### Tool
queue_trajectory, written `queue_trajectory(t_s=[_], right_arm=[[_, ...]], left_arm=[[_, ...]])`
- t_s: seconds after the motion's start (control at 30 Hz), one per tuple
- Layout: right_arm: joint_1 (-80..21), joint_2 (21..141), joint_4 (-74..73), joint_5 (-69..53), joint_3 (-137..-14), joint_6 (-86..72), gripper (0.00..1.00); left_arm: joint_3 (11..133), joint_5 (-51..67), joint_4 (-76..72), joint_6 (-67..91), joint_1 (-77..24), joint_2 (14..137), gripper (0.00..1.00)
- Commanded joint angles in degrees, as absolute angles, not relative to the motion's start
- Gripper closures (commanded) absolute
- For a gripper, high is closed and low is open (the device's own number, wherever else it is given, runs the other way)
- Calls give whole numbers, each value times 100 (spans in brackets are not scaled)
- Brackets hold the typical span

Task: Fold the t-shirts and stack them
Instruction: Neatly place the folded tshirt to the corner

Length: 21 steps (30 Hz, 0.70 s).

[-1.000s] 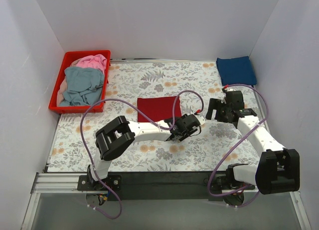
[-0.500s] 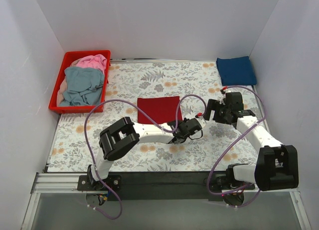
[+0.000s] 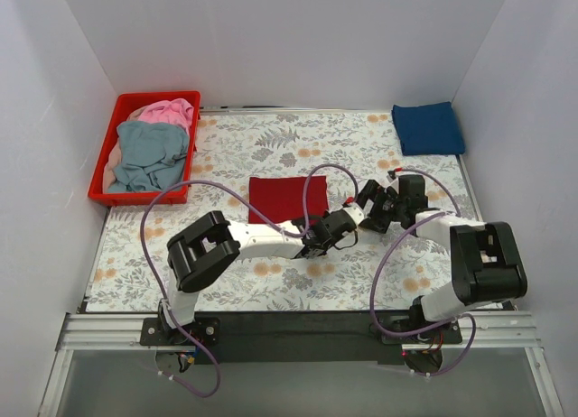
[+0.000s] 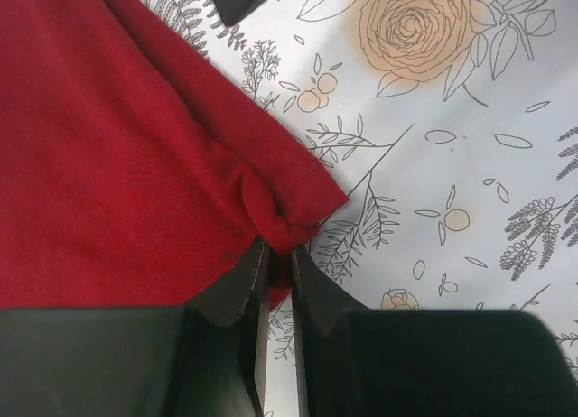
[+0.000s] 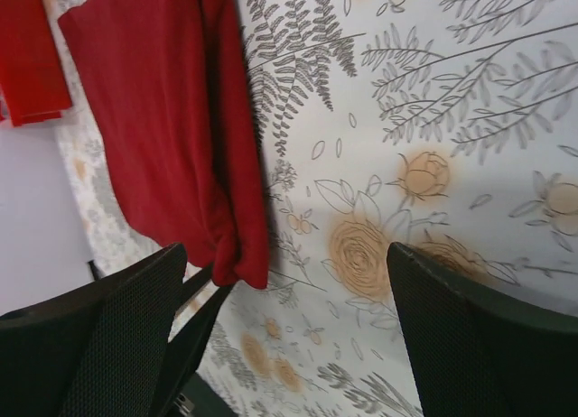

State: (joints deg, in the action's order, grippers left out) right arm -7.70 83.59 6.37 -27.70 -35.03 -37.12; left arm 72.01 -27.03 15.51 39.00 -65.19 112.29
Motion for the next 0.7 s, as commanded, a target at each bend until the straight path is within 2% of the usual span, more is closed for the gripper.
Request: queue_trajectory(t_s=[0.0, 0.27, 0.5, 0.67], right_arm=[[-861, 8718, 2082, -3507, -3366, -4911, 2], [-1327, 9693, 3111, -3402, -3313, -5757, 2], [-1836, 10142, 3146, -3208, -3454, -5836, 5], [-2047, 10476, 3146, -3331, -3761, -5714, 10]], left_arm=[[7032, -2479, 1424, 4227, -6434, 10750, 100], [6838, -2399, 1248, 4421, -6328, 10328, 100], [6689, -2329, 1116, 4535, -6205, 9879, 100], [6688, -2294, 1081, 4535, -6196, 9957, 100]])
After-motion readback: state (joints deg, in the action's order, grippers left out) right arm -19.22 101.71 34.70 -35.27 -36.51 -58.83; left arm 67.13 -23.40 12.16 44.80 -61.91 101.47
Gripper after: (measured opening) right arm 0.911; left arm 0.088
